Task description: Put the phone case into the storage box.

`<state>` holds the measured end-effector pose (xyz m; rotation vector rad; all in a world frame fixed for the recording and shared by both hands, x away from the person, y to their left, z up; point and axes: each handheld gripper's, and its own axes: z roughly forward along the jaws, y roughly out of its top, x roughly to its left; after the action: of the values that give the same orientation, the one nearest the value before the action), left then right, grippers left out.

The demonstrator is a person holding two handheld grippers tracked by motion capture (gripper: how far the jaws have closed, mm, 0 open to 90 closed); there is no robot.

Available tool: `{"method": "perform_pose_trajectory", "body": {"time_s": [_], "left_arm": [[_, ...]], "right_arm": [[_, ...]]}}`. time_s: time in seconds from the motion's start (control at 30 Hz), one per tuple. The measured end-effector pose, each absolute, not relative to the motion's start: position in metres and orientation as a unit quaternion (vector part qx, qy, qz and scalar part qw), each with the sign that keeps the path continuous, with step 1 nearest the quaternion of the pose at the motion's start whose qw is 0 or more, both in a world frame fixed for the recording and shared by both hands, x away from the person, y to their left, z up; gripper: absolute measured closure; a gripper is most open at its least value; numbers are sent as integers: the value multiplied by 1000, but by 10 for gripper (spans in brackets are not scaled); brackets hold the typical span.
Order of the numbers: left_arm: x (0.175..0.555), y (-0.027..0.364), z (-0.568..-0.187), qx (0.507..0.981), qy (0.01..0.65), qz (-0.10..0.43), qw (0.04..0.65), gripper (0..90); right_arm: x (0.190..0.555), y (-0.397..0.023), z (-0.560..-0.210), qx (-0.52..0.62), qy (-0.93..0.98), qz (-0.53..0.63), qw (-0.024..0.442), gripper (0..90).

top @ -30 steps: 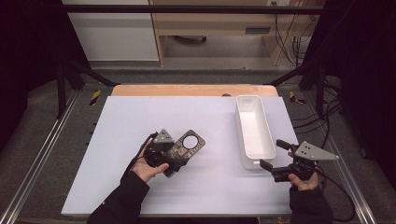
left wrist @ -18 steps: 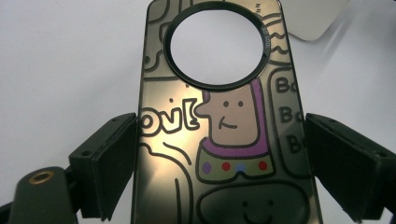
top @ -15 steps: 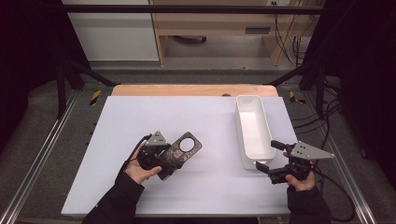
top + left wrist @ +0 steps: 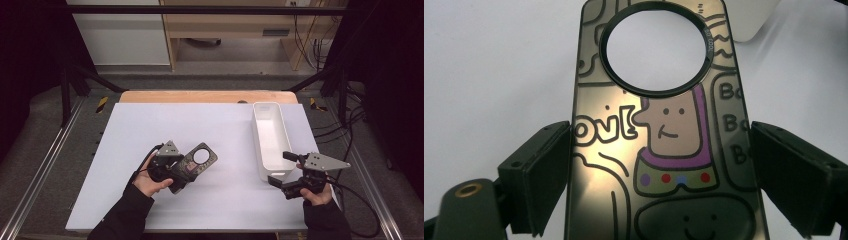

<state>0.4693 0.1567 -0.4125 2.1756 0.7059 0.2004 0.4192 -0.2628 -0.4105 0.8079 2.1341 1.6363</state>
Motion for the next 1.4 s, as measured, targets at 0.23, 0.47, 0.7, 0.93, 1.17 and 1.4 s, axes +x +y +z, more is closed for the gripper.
{"method": "perform_pose_trajectory", "body": {"time_s": [0.23, 0.47, 0.7, 0.93, 1.17, 1.4], "left_arm": [[467, 151, -410, 867, 271, 73, 412, 114], [465, 148, -407, 869, 261, 68, 414, 114], [463, 145, -406, 872, 251, 61, 415, 114], [461, 138, -405, 877, 236, 55, 414, 114], [459, 132, -403, 882, 223, 48, 413, 114], [461, 127, -404, 886, 214, 40, 410, 114]], "right_arm": [[420, -256, -411, 275, 757, 572, 156, 3], [421, -246, -411, 263, 766, 568, 147, 3], [422, -239, -411, 253, 773, 565, 138, 3], [423, -234, -410, 241, 781, 563, 124, 3], [425, -228, -409, 229, 791, 556, 114, 5], [426, -221, -409, 218, 800, 549, 105, 6]]}}
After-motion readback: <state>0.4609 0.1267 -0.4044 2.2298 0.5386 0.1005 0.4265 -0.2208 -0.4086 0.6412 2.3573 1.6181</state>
